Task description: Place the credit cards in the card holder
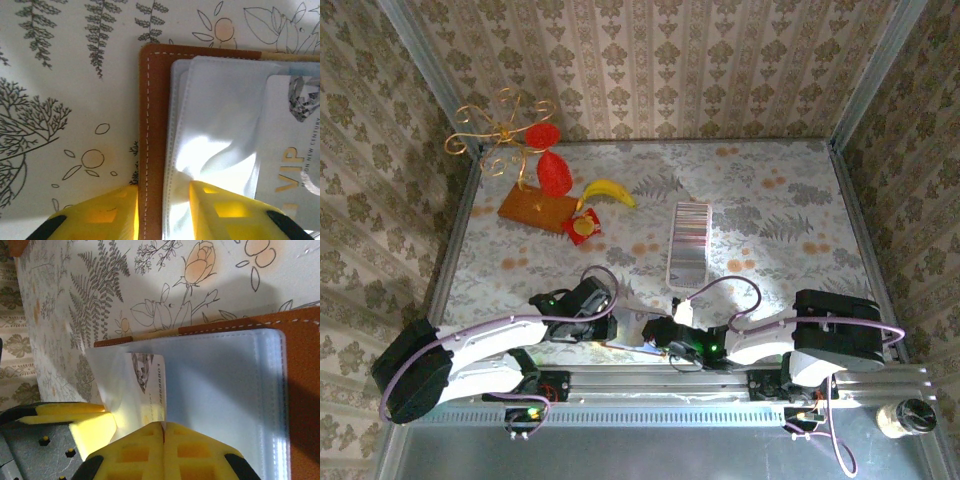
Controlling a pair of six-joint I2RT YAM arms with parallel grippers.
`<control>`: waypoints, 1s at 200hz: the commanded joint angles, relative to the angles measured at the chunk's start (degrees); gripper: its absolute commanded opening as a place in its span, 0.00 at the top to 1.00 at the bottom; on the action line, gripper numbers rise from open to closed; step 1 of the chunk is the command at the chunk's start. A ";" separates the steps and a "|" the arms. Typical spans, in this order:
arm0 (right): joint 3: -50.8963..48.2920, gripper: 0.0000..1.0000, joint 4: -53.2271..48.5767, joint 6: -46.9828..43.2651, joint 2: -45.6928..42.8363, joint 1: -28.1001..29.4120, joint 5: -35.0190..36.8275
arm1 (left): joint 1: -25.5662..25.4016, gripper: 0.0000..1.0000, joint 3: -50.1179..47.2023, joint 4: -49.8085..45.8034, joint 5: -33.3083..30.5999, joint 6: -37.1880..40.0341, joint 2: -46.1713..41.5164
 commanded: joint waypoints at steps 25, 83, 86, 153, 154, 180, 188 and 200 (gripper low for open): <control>-0.22 1.00 1.77 -1.75 4.18 0.45 0.90 | -2.76 0.72 -5.16 3.92 1.74 -2.28 4.90; -0.85 1.00 7.41 -5.87 6.47 -0.70 -4.53 | -3.41 0.70 -5.88 1.34 0.00 -3.53 2.24; -0.90 1.00 7.34 -5.99 6.25 -0.69 -4.70 | -3.40 0.70 -5.94 1.26 -0.09 -3.62 2.06; 3.08 1.00 -13.62 -2.74 0.39 -0.98 -6.29 | -3.47 0.70 -6.61 2.22 -1.17 -5.38 2.39; 3.02 1.00 -13.96 -2.53 0.21 -0.97 -6.14 | -3.43 0.70 -6.61 2.23 -1.18 -5.40 2.41; 2.43 1.00 -20.40 -0.59 -3.39 -0.56 -3.21 | -3.40 0.71 -6.61 2.45 -1.37 -5.67 3.09; 2.59 1.00 -21.66 -0.27 -3.86 -0.52 -2.63 | -3.45 0.71 -6.69 2.72 -1.34 -5.80 3.20; 2.54 1.00 -21.99 0.14 -3.86 -0.43 -2.41 | -3.48 0.71 -6.69 2.99 -1.31 -5.84 3.32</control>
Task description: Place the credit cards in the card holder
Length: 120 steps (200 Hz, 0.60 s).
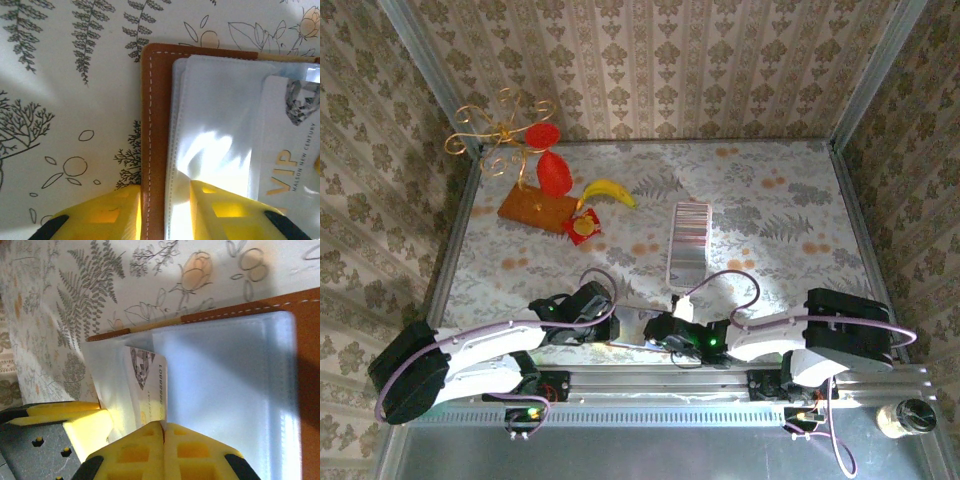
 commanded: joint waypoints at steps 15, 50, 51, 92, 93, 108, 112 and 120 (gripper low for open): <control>-0.77 1.00 -9.61 2.60 0.33 0.95 0.27 | -1.33 0.71 -4.73 -1.15 0.68 -1.56 4.76; -0.61 1.00 -3.60 0.46 2.77 1.04 -0.04 | -1.49 0.72 -4.84 -0.34 0.95 -1.85 5.25; -0.61 1.00 -3.37 0.35 2.81 1.04 -0.02 | -1.47 0.72 -4.84 -0.33 0.95 -1.85 5.26; -0.43 1.00 5.60 -2.71 5.28 0.97 -1.03 | -1.73 0.72 -4.62 -0.57 1.41 -1.41 6.23; -0.43 1.00 5.76 -2.73 5.30 0.96 -1.09 | -1.72 0.72 -4.60 -0.58 1.40 -1.37 6.23; -0.19 1.00 6.70 -3.53 5.75 0.95 -1.35 | -1.77 0.72 -4.33 -1.19 1.53 -1.02 6.15; -0.23 1.00 7.02 -3.84 5.74 0.95 -1.27 | -1.76 0.72 -4.31 -1.32 1.56 -0.92 6.02; -0.26 1.00 7.35 -4.46 5.72 0.88 -1.22 | -1.76 0.72 -4.31 -1.53 1.56 -0.80 5.97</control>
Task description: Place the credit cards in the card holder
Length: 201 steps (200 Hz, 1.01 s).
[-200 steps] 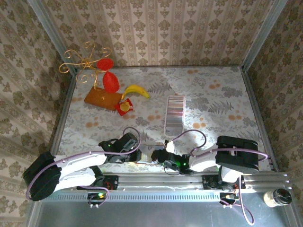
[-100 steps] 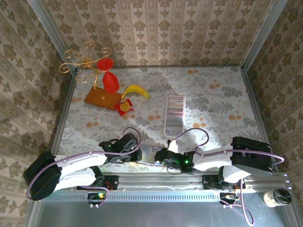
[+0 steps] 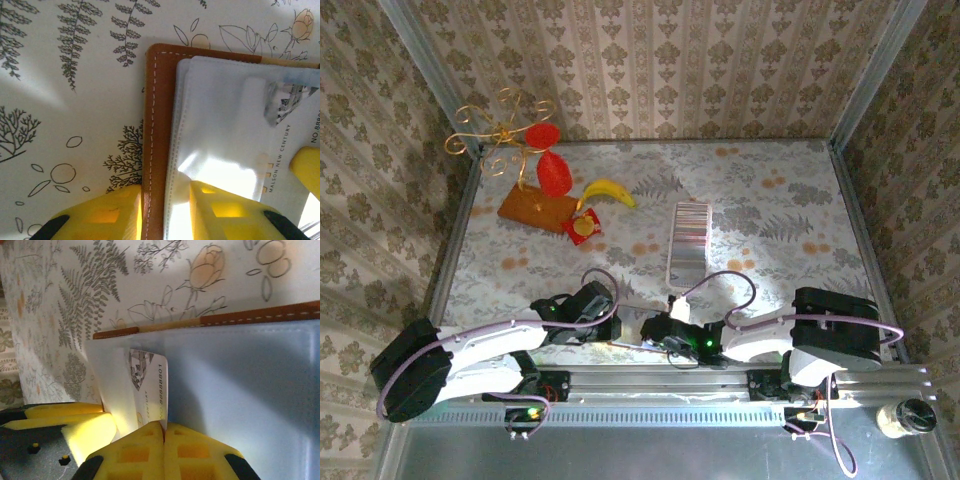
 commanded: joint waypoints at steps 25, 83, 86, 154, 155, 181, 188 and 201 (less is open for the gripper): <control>0.69 1.00 0.06 -4.95 1.78 -0.95 -3.05 | -1.35 0.70 -4.05 -3.13 1.41 -0.50 4.90; 6.65 0.91 -7.39 -9.95 3.78 -5.28 -10.23 | -1.33 0.61 -5.22 -1.56 1.16 -4.18 0.45; 6.76 0.90 -8.24 -9.99 3.61 -5.33 -10.17 | -1.28 0.60 -5.27 -1.61 1.01 -4.44 0.16; 7.34 0.86 -17.89 -11.53 -1.03 -5.59 -6.62 | 0.10 0.62 -8.00 -3.56 0.35 -6.59 -6.97; 7.36 0.86 -17.81 -11.55 -0.90 -5.60 -6.67 | 0.11 0.62 -8.00 -3.56 0.35 -6.62 -7.08; 8.58 0.93 -15.94 -11.49 1.67 -5.69 -7.86 | 0.21 0.64 -8.52 -2.63 0.87 -6.61 -7.98; 9.07 0.93 -15.76 -11.58 2.39 -5.68 -8.17 | 0.22 0.64 -8.53 -2.42 0.99 -6.48 -7.82; 9.98 0.93 -15.08 -11.71 3.59 -5.84 -8.78 | 0.29 0.66 -8.46 -1.67 1.60 -6.22 -7.29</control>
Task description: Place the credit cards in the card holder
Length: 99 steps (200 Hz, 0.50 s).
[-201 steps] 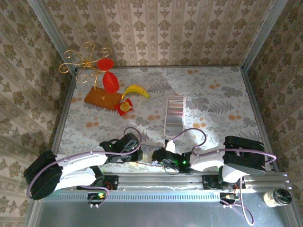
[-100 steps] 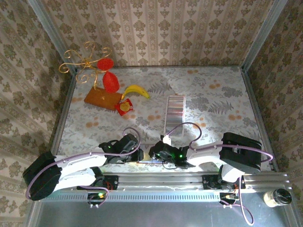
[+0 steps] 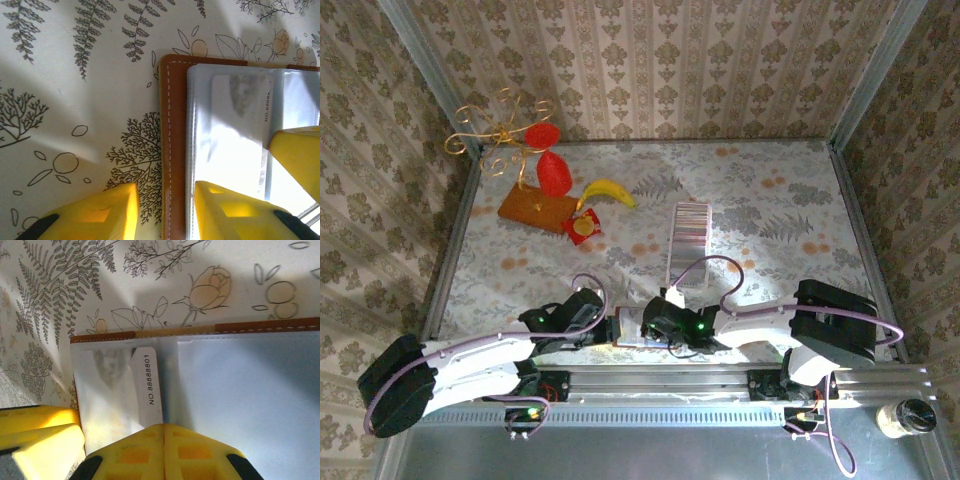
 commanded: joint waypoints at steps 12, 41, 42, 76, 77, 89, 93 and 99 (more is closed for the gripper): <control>3.28 0.95 0.37 -1.40 3.34 -0.42 -1.45 | 0.34 0.67 -2.37 -6.11 2.39 -0.71 1.70; 5.82 0.95 3.43 -2.43 5.49 -0.47 -3.23 | 0.32 0.68 -2.54 -5.06 3.05 -0.55 2.10; 5.83 0.95 3.62 -2.52 5.52 -0.45 -3.27 | 0.30 0.68 -2.59 -5.06 3.05 -0.55 2.06; 7.43 0.93 0.64 -4.88 2.65 -0.42 -1.87 | 0.30 0.69 -2.50 -6.03 2.25 -0.76 0.65; 7.43 0.93 0.33 -4.88 2.42 -0.42 -1.67 | 0.34 0.69 -2.52 -6.07 2.21 -0.82 0.54; 6.89 0.89 -4.30 -4.89 -0.45 -0.29 0.71 | 0.45 0.68 -2.71 -6.91 1.36 -0.81 -0.44; 6.68 0.87 -5.87 -4.81 -1.41 -0.33 1.50 | 0.50 0.68 -2.80 -7.19 1.15 -0.86 -0.75; 6.33 0.85 -8.23 -4.73 -2.83 -0.33 2.56 | 0.69 0.68 -2.88 -7.54 1.02 -0.68 -1.23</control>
